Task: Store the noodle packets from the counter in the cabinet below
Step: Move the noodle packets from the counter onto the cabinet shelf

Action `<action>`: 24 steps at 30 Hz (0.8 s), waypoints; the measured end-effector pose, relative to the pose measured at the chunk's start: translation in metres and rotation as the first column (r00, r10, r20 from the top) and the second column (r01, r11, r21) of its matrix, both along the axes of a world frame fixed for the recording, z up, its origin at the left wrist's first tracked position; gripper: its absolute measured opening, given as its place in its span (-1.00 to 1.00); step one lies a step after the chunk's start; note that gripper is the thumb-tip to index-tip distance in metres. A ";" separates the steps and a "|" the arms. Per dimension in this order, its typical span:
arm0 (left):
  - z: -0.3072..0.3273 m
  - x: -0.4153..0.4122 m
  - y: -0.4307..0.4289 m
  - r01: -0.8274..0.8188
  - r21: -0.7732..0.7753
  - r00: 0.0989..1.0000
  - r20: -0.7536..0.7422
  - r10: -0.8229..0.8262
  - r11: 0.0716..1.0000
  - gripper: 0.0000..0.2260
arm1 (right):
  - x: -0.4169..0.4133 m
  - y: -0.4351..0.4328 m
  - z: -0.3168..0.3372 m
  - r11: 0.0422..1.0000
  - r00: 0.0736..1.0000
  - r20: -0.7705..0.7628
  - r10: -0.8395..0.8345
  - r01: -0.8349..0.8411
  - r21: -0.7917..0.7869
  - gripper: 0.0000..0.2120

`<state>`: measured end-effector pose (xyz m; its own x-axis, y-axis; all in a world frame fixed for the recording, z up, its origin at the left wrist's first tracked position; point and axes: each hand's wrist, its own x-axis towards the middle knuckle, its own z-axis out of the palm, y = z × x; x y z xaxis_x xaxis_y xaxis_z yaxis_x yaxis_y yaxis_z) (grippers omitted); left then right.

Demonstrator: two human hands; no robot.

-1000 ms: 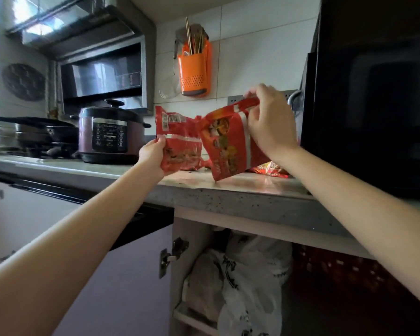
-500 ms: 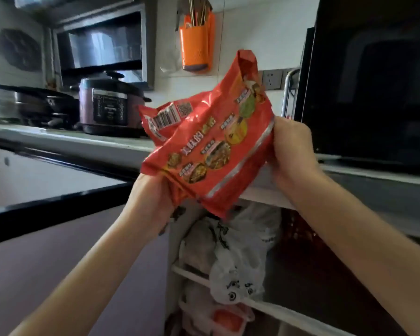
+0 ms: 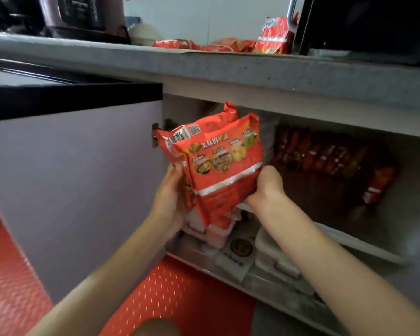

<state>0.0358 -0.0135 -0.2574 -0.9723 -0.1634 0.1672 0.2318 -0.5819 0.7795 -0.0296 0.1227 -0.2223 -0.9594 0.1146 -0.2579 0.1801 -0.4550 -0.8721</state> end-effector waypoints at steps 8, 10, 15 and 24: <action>-0.021 0.010 0.020 0.011 -0.423 0.991 -0.116 -0.066 0.906 -0.34 | 0.008 0.022 -0.030 0.965 0.986 0.161 -0.036 0.076 -0.249 -0.57; -0.018 0.012 0.028 0.010 -0.543 0.984 -0.144 -0.104 0.840 -0.32 | 0.011 0.027 -0.036 0.964 0.987 0.154 -0.040 0.079 -0.255 -0.56; -0.022 0.016 0.047 -0.127 -0.703 0.970 -0.234 -0.059 0.700 -0.21 | 0.022 0.031 -0.037 0.974 0.997 0.080 -0.010 0.028 -0.225 -0.57; -0.022 -0.001 0.077 -0.222 -0.569 0.966 -0.237 0.100 0.792 -0.28 | -0.006 0.065 -0.064 0.999 0.996 0.088 -0.010 0.013 -0.038 -0.69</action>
